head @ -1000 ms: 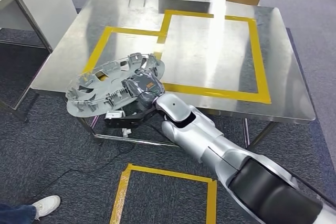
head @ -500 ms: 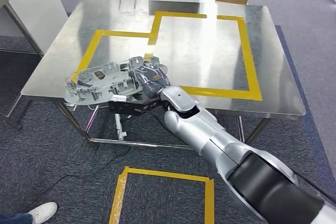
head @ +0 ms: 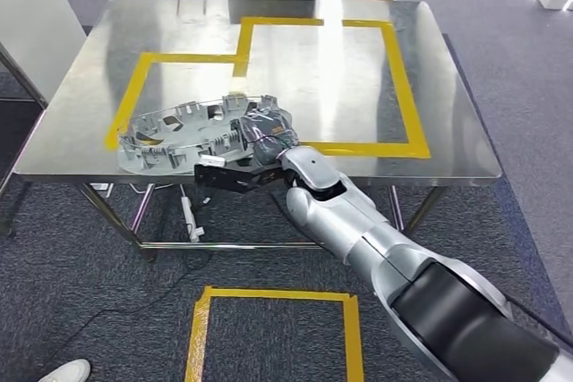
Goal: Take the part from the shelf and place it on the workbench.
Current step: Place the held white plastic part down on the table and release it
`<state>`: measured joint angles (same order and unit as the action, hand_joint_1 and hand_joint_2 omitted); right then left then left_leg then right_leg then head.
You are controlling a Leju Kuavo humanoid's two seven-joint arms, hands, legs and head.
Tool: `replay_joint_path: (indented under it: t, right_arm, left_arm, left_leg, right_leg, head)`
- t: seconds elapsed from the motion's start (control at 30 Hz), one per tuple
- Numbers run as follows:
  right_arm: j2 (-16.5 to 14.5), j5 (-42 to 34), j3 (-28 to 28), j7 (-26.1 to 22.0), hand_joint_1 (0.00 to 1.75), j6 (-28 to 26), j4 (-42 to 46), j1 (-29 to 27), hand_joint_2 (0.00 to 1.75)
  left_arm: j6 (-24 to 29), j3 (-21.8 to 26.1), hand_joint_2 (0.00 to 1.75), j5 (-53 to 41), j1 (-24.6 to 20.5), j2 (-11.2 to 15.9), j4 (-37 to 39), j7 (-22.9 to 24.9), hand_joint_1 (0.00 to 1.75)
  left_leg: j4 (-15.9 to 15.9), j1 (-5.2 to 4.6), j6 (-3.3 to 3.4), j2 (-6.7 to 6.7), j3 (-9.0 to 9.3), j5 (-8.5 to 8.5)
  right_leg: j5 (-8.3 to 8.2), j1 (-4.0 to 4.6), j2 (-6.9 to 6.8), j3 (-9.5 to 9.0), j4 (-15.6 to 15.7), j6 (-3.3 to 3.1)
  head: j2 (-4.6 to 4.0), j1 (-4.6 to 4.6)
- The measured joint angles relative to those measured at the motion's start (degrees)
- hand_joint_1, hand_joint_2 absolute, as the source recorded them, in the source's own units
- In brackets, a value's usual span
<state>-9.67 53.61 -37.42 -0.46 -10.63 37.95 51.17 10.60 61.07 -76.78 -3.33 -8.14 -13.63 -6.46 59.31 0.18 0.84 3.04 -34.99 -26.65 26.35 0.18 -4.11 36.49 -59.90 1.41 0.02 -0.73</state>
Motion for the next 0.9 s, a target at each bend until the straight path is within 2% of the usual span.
replay_joint_path:
  t: [0.03, 0.1, 0.13, 0.17, 0.2, 0.27, 0.3, 0.33, 0.37, 0.43, 0.47, 0.5, 0.53, 0.6, 0.67, 0.7, 0.8, 0.83, 0.87, 0.9]
  right_arm:
    - [0.0, 0.1, 0.0, 0.2, 1.75, 0.0, -0.2, 0.1, 1.75]
    - [-0.1, 0.5, 0.0, 0.6, 1.75, 0.0, -0.5, 0.1, 1.75]
    - [-0.1, 0.6, 0.0, 0.8, 1.75, -0.1, -0.7, 0.1, 1.75]
    - [-0.1, 0.7, 0.0, 0.9, 1.75, -0.1, -0.9, 0.2, 1.75]
    - [-0.1, 0.8, 0.0, 1.0, 1.75, -0.2, -1.0, 0.2, 1.75]
    - [-0.3, 0.9, -0.1, 1.1, 1.75, -0.3, -1.3, 0.3, 1.75]
    - [-0.4, 1.0, -0.1, 1.1, 1.75, -0.3, -1.5, 0.2, 1.75]
    - [-0.4, 1.1, -0.1, 1.2, 1.75, -0.3, -1.7, 0.2, 1.75]
    - [-0.4, 1.3, -0.1, 1.4, 1.75, -0.3, -1.9, 0.1, 1.75]
    - [-0.4, 2.0, -0.2, 2.1, 1.75, -0.4, -2.2, 0.1, 1.75]
    - [-0.4, 2.4, -0.2, 2.6, 1.75, -0.4, -2.3, 0.1, 1.75]
    - [-0.4, 2.7, -0.2, 3.0, 1.75, -0.5, -2.4, 0.2, 1.75]
    - [-0.4, 3.0, -0.3, 3.2, 1.75, -0.6, -2.6, 0.2, 1.75]
    - [-0.4, 3.3, -0.4, 3.3, 1.75, -0.8, -2.9, 0.2, 1.75]
    - [-0.4, 3.5, -0.4, 3.1, 1.75, -0.9, -3.1, 0.2, 1.75]
    - [-0.4, 3.6, -0.4, 2.9, 1.75, -1.0, -3.2, 0.3, 1.75]
    - [-0.3, 4.1, -0.5, 2.3, 1.75, -1.3, -3.3, 0.0, 1.75]
    - [-0.3, 4.2, -0.6, 2.1, 1.75, -1.2, -3.4, -0.2, 1.75]
    - [-0.2, 4.4, -0.6, 1.9, 1.75, -1.2, -3.4, -0.4, 1.75]
    - [-0.2, 4.5, -0.7, 1.7, 1.75, -1.2, -3.5, -0.4, 1.75]
  left_arm:
    - [0.0, 0.0, 1.75, 0.0, 0.0, 0.0, 0.0, 0.0, 0.00]
    - [-0.1, 0.0, 1.75, 0.0, 0.0, 0.0, 0.0, 0.0, 0.00]
    - [-0.1, 0.0, 1.75, 0.0, 0.0, 0.0, 0.0, 0.0, 0.00]
    - [-0.1, 0.0, 1.75, 0.0, 0.0, 0.0, 0.0, 0.0, 0.00]
    - [-0.1, 0.0, 1.75, 0.0, -0.1, 0.0, 0.0, -0.1, 0.00]
    - [-0.1, 0.0, 1.75, 0.0, 0.0, 0.0, 0.0, -0.1, 0.00]
    - [-0.1, 0.0, 1.75, 0.0, 0.0, 0.0, 0.0, -0.2, 0.00]
    - [-0.1, 0.0, 1.75, 0.0, 0.1, 0.0, 0.0, -0.2, 0.00]
    - [-0.1, 0.0, 1.75, 0.0, 0.1, 0.1, 0.0, -0.2, 0.00]
    - [-0.1, 0.0, 1.75, 0.0, 0.0, 0.2, 0.0, -0.3, 0.00]
    - [-0.1, 0.0, 1.75, 0.0, 0.0, 0.2, 0.0, -0.4, 0.00]
    - [-0.1, 0.0, 1.75, 0.0, 0.0, 0.2, 0.0, -0.5, 0.00]
    - [-0.1, 0.0, 1.75, 0.0, -0.1, 0.2, 0.0, -0.7, 0.00]
    - [-0.2, 0.0, 1.75, 0.0, -0.1, 0.1, 0.1, -1.2, 0.00]
    - [-0.3, 0.0, 1.75, 0.0, -0.1, 0.1, 0.1, -1.9, 0.00]
    - [-0.3, 0.0, 1.75, 0.0, -0.1, 0.2, 0.1, -2.2, 0.00]
    - [-0.4, 0.0, 1.75, 0.0, -0.1, 0.3, 0.1, -2.8, 0.00]
    - [-0.5, 0.0, 1.75, 0.0, -0.1, 0.3, 0.1, -2.8, 0.00]
    - [-0.6, 0.0, 1.75, 0.0, 0.0, 0.3, 0.1, -2.9, 0.00]
    - [-0.6, 0.0, 1.75, 0.0, 0.0, 0.3, 0.1, -2.9, 0.00]
  left_leg:
    - [0.0, -0.16, -0.23, 0.52, 0.02, -0.07]
    - [0.0, -0.24, -0.71, 1.66, 0.18, -0.29]
    - [0.3, -0.17, -1.02, 1.51, 0.25, -0.68]
    - [1.3, -0.07, -1.34, 0.82, -0.04, -1.58]
    - [3.5, 0.07, -1.65, -0.18, -0.85, -2.95]
    - [10.5, 0.27, -2.06, -1.84, -3.96, -6.20]
    - [13.6, 0.33, -2.18, -2.05, -5.48, -7.07]
    - [15.1, 0.36, -2.23, -2.12, -6.37, -6.94]
    - [14.4, 0.41, -2.22, -2.14, -6.30, -5.70]
    - [8.1, 0.54, -2.12, -2.21, -3.83, -1.53]
    - [4.7, 0.54, -2.03, -2.33, -2.40, -0.07]
    - [2.2, 0.50, -1.79, -2.45, -1.37, 0.65]
    - [1.0, 0.43, -1.52, -2.58, -0.91, 0.64]
    - [0.5, 0.34, -0.73, -2.68, -0.84, 0.44]
    - [0.2, 0.48, 0.09, -2.66, -0.72, 0.65]
    - [0.0, 0.55, 0.45, -2.65, -0.64, 0.75]
    - [0.0, 0.42, 0.96, -2.60, -0.65, 0.69]
    - [0.0, 0.36, 1.00, -2.58, -0.64, 0.66]
    - [0.0, 0.31, 1.01, -2.58, -0.63, 0.65]
    - [0.1, 0.26, 1.01, -2.58, -0.60, 0.64]
  right_leg:
    - [0.07, 0.24, -0.42, -0.45, 0.9, -0.20]
    - [-0.12, 0.15, 0.78, -0.61, 1.2, -0.59]
    - [-0.25, -0.02, 1.37, -0.76, 1.4, -0.80]
    - [-0.36, -0.24, 1.94, -0.96, 1.6, -1.02]
    - [-0.44, -0.47, 2.48, -1.17, 1.7, -1.22]
    - [-0.44, -0.60, 3.57, -1.28, 1.7, -1.41]
    - [-0.43, -0.61, 4.09, -1.32, 1.7, -1.46]
    - [-0.41, -0.62, 4.57, -1.37, 1.7, -1.47]
    - [-0.37, -0.64, 4.99, -1.44, 1.7, -1.45]
    - [-0.18, -0.71, 5.64, -1.62, 1.5, -1.20]
    - [-0.05, -0.62, 5.86, -1.58, 1.4, -0.96]
    - [0.02, -0.54, 6.01, -1.45, 1.2, -0.68]
    - [0.04, -0.45, 6.08, -1.29, 1.2, -0.41]
    - [-0.06, -0.41, 6.11, -1.13, 1.3, 0.12]
    - [0.95, -0.47, 5.60, -0.43, 0.2, 0.65]
    - [2.21, -0.48, 5.25, 0.55, -1.8, 0.88]
    - [7.01, -0.51, 4.61, 5.52, -12.5, 1.22]
    - [7.43, -0.51, 4.59, 6.55, -14.6, 1.21]
    - [6.80, -0.48, 4.58, 6.59, -14.6, 1.11]
    - [5.18, -0.44, 4.57, 5.45, -12.2, 0.90]
  head:
    - [0.00, 0.02]
    - [0.00, 0.07]
    - [-0.01, 0.10]
    - [-0.01, 0.18]
    - [-0.01, 0.30]
    - [0.00, 0.46]
    - [0.00, 0.48]
    - [0.00, 0.47]
    - [0.00, 0.49]
    - [0.00, 0.48]
    - [0.00, 0.50]
    - [0.00, 0.51]
    - [0.00, 0.48]
    - [0.00, 0.39]
    - [0.00, 0.23]
    - [0.00, 0.10]
    - [0.00, -0.19]
    - [0.00, -0.19]
    - [0.00, -0.21]
    - [0.00, -0.22]
